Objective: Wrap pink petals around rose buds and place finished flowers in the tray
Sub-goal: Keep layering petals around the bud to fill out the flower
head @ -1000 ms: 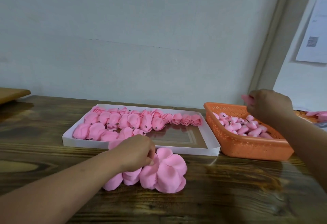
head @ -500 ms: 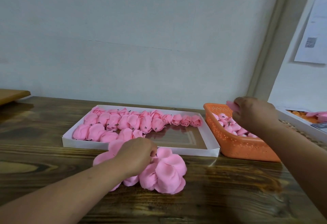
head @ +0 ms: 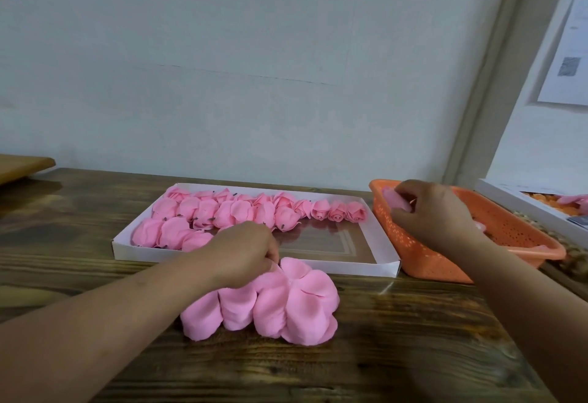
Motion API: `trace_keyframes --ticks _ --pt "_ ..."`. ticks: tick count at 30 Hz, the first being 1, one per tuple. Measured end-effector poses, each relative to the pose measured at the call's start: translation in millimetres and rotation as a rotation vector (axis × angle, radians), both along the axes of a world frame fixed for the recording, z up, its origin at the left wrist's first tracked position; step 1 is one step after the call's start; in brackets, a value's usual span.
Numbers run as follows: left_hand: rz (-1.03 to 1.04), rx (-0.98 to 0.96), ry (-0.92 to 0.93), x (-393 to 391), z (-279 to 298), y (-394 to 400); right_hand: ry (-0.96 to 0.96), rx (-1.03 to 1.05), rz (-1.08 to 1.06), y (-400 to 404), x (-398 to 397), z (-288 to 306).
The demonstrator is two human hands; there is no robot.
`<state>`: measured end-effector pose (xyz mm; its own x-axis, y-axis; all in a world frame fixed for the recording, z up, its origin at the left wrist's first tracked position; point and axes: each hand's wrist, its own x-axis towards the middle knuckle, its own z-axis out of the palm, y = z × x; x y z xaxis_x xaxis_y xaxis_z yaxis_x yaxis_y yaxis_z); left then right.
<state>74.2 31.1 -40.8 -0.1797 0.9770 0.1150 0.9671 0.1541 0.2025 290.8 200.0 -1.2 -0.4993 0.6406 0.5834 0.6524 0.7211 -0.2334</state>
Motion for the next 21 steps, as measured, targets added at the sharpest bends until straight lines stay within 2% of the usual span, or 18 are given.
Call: trace_keyframes --ticks 6,9,11,15,17,21 --pt "-0.008 0.045 0.153 5 -1 0 0.007 -0.02 0.05 -2 1 -8" --pt "-0.036 0.1 0.146 8 2 -2 0.041 -0.039 0.091 -3 0 -12" --pt "-0.044 0.12 -0.021 7 7 -2 0.076 -0.078 0.105 -5 0 -15" --pt "0.075 0.117 -0.498 5 13 -2 0.133 -0.168 0.141 -11 -1 -20" --pt "0.139 0.045 -0.587 5 8 -3 0.173 -0.2 0.167 -15 -3 -22" --pt "0.227 -0.103 -0.618 11 3 -3 0.304 -0.308 0.226 -23 -7 -21"
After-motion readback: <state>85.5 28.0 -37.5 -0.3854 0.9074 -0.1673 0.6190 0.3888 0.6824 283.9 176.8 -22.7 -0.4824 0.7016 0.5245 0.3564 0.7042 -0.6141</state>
